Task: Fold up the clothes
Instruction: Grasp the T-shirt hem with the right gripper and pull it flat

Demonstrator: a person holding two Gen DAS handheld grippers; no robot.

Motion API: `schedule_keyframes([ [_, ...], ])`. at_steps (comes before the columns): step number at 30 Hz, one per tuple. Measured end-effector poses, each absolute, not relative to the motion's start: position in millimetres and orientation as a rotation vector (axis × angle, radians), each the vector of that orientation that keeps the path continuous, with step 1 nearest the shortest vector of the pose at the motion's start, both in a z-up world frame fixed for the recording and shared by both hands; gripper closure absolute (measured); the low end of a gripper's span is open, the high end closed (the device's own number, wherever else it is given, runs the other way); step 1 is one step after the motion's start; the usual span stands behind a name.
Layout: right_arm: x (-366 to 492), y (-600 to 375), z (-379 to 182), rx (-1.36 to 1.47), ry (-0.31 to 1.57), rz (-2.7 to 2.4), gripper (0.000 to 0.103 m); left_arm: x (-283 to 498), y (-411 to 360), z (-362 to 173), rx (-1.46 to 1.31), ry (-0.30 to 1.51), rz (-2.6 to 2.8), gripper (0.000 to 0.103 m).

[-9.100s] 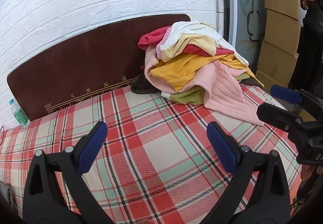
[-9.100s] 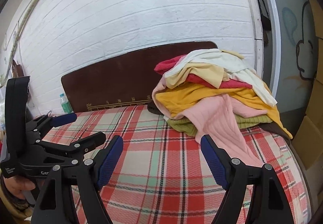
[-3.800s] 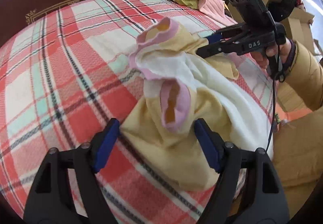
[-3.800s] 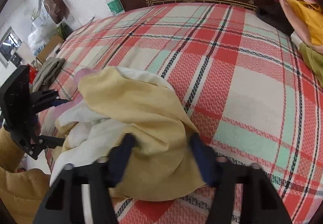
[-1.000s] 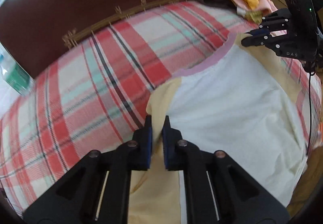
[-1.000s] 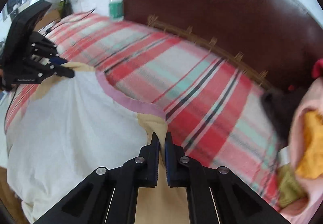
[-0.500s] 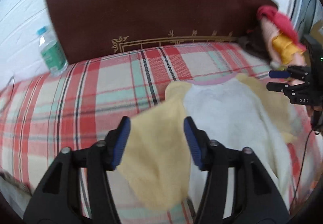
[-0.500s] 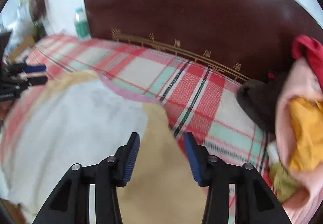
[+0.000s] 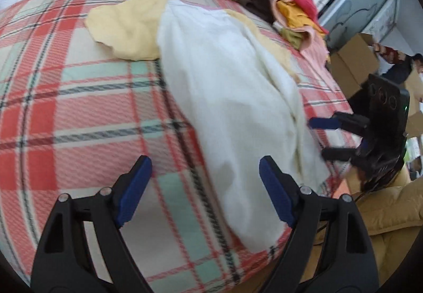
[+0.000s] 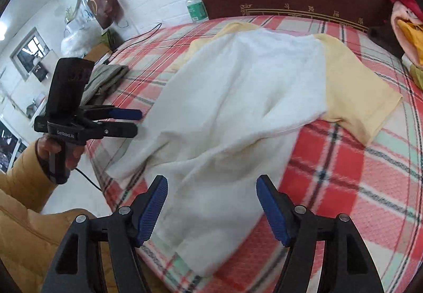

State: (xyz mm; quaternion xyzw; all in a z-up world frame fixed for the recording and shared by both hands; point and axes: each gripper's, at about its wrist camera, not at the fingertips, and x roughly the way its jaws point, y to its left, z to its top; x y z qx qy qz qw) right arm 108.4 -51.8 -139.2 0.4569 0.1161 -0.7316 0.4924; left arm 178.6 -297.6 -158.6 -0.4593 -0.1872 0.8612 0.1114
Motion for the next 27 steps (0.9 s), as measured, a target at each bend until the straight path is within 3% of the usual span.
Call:
schedule_keyframes([
  [5,130.6,-75.9,-151.5,1.103,0.376,-1.809,0.032,177.8,-290.4,-158.2,-1.312,-0.555,2.528,0.019],
  [6,132.3,-79.3,-155.2,1.103,0.404,-1.829,0.036,176.6,-288.3,-157.8,-1.319,-0.545,2.527,0.019],
  [8,131.0,-77.7,-159.4,1.107,0.42,-1.88,0.053,174.2,-282.4,-157.0,-1.33,-0.52,2.525,0.02],
  [10,124.9,-70.7,-160.1,1.119,0.384,-1.914,0.094,172.0,-276.2,-157.3,-1.344,-0.499,2.505,0.04],
  [11,120.7,-66.2,-160.3,1.13,0.354,-1.922,0.096,171.3,-274.0,-158.4,-1.357,-0.491,2.488,0.067],
  [12,117.8,-60.6,-159.6,1.142,0.327,-1.931,0.096,169.5,-270.7,-159.9,-1.377,-0.474,2.474,0.086],
  [13,115.2,-53.1,-157.8,1.151,0.298,-1.939,0.097,169.3,-267.7,-160.9,-1.394,-0.451,2.477,0.087],
  [16,104.3,-26.0,-148.1,1.182,0.144,-1.956,0.098,170.3,-273.9,-153.5,-1.365,-0.479,2.486,0.089],
  [23,97.9,8.5,-133.0,1.165,0.146,-2.068,0.098,184.3,-322.0,-140.9,-1.339,-0.613,2.575,0.088],
  [25,96.0,18.4,-128.7,1.16,0.146,-2.1,0.093,188.6,-325.7,-147.9,-1.351,-0.663,2.517,0.088],
  [26,95.1,23.3,-126.5,1.157,0.146,-2.116,0.09,190.6,-325.4,-150.2,-1.351,-0.68,2.497,0.081],
  [27,94.2,28.2,-124.3,1.154,0.147,-2.132,0.081,193.4,-322.0,-152.1,-1.351,-0.676,2.486,0.056],
])
